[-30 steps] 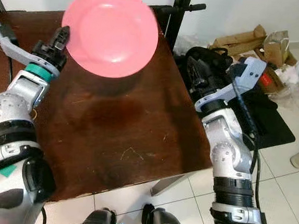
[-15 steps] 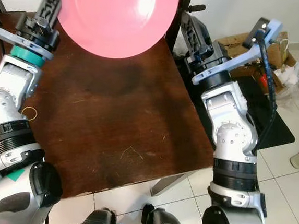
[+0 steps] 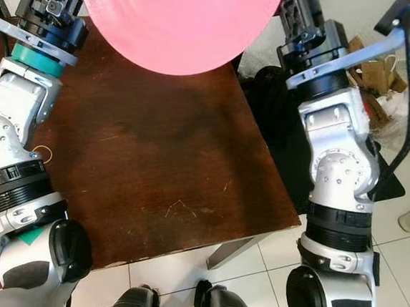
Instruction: Setting the table
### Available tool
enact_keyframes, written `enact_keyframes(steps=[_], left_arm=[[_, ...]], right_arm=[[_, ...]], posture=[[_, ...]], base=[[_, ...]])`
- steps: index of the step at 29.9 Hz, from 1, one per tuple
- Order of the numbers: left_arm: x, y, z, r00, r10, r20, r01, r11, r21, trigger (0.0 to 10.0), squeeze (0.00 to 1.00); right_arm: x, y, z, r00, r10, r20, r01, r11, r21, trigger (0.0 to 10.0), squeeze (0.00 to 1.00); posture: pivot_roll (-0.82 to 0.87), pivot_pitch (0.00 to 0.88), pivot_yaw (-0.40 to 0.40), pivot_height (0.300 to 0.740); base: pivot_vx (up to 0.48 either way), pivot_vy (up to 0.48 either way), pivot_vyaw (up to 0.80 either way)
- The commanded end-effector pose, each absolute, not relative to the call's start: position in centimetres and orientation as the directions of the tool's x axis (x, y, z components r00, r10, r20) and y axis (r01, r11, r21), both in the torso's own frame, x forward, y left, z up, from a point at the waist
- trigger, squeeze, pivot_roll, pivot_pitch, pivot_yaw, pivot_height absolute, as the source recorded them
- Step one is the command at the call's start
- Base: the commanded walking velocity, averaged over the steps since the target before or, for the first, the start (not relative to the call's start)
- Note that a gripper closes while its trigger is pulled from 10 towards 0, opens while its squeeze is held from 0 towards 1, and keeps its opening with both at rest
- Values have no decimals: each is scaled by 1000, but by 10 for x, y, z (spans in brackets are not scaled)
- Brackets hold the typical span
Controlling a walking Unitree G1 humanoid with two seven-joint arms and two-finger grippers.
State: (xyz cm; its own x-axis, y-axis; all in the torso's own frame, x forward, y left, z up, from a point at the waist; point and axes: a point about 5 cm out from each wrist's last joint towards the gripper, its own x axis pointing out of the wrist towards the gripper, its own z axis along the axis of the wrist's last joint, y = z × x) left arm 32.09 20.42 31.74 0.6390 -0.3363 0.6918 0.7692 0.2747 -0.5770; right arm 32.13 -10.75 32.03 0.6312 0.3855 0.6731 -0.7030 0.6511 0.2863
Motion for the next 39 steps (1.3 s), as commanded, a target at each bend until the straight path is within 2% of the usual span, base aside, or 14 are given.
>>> enact_keyframes(steps=[1,4,9,12,14,17,18,19,20,23,30,39], left_arm=[[315,206,328,616,-321,719,787,275,-552,10000,0],[314,209,330,618,-308,723,786,280,-552,10000,0],[311,223,337,621,-272,735,780,312,-543,10000,0],[310,226,339,626,-262,735,775,322,-545,10000,0],[310,226,339,627,-261,734,773,322,-546,10000,0],[309,223,339,629,-262,731,773,312,-553,10000,0],[309,223,339,629,-262,731,773,312,-553,10000,0],[309,219,339,628,-265,732,775,300,-556,10000,0],[309,219,339,628,-265,732,775,300,-556,10000,0],[310,211,337,627,-276,728,777,277,-565,10000,0],[312,204,334,627,-291,723,779,255,-573,10000,0],[313,202,332,629,-296,719,777,245,-580,10000,0]], right_arm=[[320,-113,324,631,366,684,-697,654,294,10000,0],[321,-116,323,643,350,681,-684,662,306,10000,0],[332,-138,318,715,235,659,-602,687,408,10000,0],[336,-146,316,734,192,652,-594,648,478,10000,0],[333,-144,317,711,214,670,-632,612,475,10000,0],[316,-125,321,588,332,737,-790,431,436,10000,0],[316,-125,321,588,332,737,-790,431,436,10000,0],[313,-116,318,571,362,737,-811,385,440,10000,0],[313,-116,318,571,362,737,-811,385,440,10000,0],[309,-100,311,553,409,726,-833,296,468,10000,0],[310,-89,307,551,438,710,-834,265,484,10000,0],[308,-87,307,541,451,710,-839,237,489,10000,0]], posture=[[75,38,8,740],[75,38,8,740],[80,39,3,740],[80,39,3,740],[81,36,1,740],[78,32,1,740],[78,32,1,740],[76,30,0,740],[76,30,0,740],[78,28,-1,740],[77,23,-2,740],[74,19,-2,740]], base=[[0,0,0],[0,0,0],[0,0,0],[0,0,0],[0,0,0],[0,0,0],[0,0,0],[0,0,0],[0,0,0],[0,0,0],[0,0,0],[0,0,0]])
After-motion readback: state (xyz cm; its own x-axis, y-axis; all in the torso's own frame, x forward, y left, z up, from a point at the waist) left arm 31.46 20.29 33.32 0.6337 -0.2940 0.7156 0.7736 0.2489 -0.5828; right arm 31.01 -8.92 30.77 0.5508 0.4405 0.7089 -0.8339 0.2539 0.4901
